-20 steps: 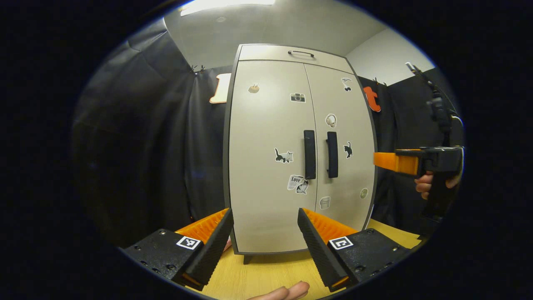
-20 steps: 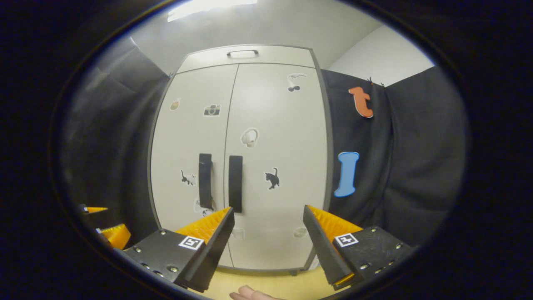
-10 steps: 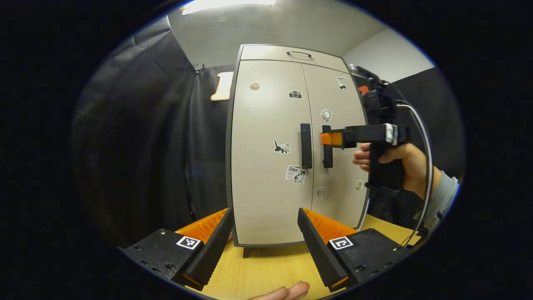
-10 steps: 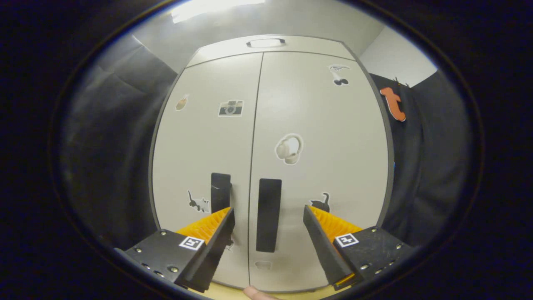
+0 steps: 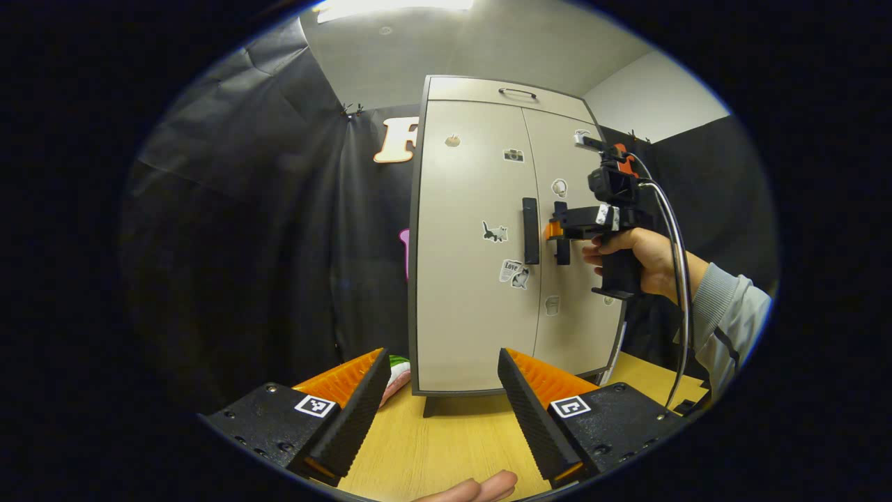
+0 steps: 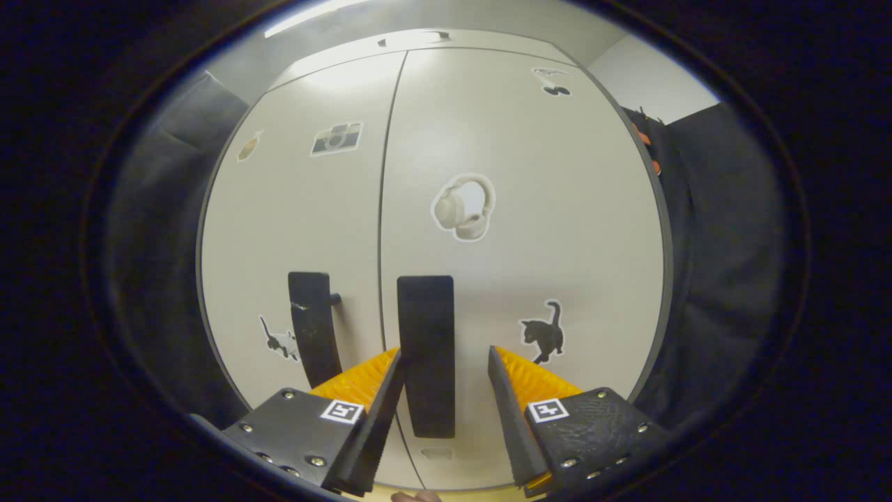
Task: Open the right door of the double-door shoe cabinet with the right hand, and open the left door with the left hand.
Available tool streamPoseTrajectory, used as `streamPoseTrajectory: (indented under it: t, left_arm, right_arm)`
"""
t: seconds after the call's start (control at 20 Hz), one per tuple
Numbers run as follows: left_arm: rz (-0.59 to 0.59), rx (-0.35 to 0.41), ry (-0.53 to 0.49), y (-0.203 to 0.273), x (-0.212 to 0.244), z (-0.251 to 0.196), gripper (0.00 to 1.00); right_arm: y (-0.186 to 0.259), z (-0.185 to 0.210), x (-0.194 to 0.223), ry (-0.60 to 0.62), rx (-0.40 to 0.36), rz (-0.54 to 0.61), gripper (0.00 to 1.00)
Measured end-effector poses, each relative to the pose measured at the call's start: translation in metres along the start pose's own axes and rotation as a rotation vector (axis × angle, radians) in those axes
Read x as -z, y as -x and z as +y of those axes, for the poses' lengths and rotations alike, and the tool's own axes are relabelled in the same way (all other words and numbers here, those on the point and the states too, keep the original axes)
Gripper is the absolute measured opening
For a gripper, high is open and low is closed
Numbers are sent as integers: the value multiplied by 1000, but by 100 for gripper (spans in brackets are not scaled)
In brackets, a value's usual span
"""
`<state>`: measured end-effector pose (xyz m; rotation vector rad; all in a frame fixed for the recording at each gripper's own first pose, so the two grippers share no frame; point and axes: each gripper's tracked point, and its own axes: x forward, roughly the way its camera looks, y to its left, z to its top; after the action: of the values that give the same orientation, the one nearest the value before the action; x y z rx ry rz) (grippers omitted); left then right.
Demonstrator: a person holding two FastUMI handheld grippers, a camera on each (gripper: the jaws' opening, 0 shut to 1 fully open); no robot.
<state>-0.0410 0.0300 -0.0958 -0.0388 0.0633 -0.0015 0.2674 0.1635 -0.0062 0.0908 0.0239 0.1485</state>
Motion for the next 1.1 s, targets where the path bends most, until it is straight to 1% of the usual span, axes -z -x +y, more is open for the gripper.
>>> streamPoseTrajectory:
  t: [0.05,0.1,0.15,0.2,0.25,0.3,0.35,0.4,0.6,0.7,0.8,0.85,0.9,0.95,1.0,1.05,1.1]
  left_arm:
    - [-2,0,-4,-2,-1,0,96]
    - [-2,-6,-14,-2,-2,1,96]
    - [-4,-10,-21,-2,-4,2,96]
    - [-9,-12,-24,-2,-7,1,96]
    - [-14,-8,-26,-3,-11,-1,96]
    - [-16,-5,-26,-3,-15,-3,96]
    - [-19,-4,-24,-4,-19,-5,96]
    - [-25,-3,-16,-3,-23,-7,96]
    - [-22,7,-5,2,-28,-13,96]
    - [-30,3,-11,7,-29,-12,96]
    - [-38,-2,2,9,-33,-11,96]
    - [-40,-6,8,11,-33,-11,93]
    - [-43,-10,15,13,-35,-10,93]
    - [-44,-12,21,14,-36,-10,96]
    - [-46,-10,24,14,-37,-11,96]
    - [-44,2,26,14,-37,-14,93]
    - [-43,22,29,17,-37,-19,96]
  right_arm:
    - [3,1,0,-3,7,19,72]
    - [0,0,-1,5,13,20,63]
    - [-3,4,0,14,6,34,60]
    - [3,11,-1,21,-11,38,56]
    - [6,12,0,43,6,51,41]
    - [-1,12,3,54,3,55,23]
    - [0,10,1,36,-7,62,27]
    - [3,13,3,21,-20,67,18]
    - [6,11,2,37,-39,76,18]
    - [10,11,2,16,-50,88,18]
    - [15,10,1,24,-57,92,18]
    - [18,10,0,34,-62,93,18]
    - [22,9,-1,40,-69,95,18]
    - [25,8,-1,44,-79,99,18]
    - [26,8,-2,49,-94,98,18]
    - [28,8,-3,47,-117,101,18]
    - [30,7,-4,38,-136,104,18]
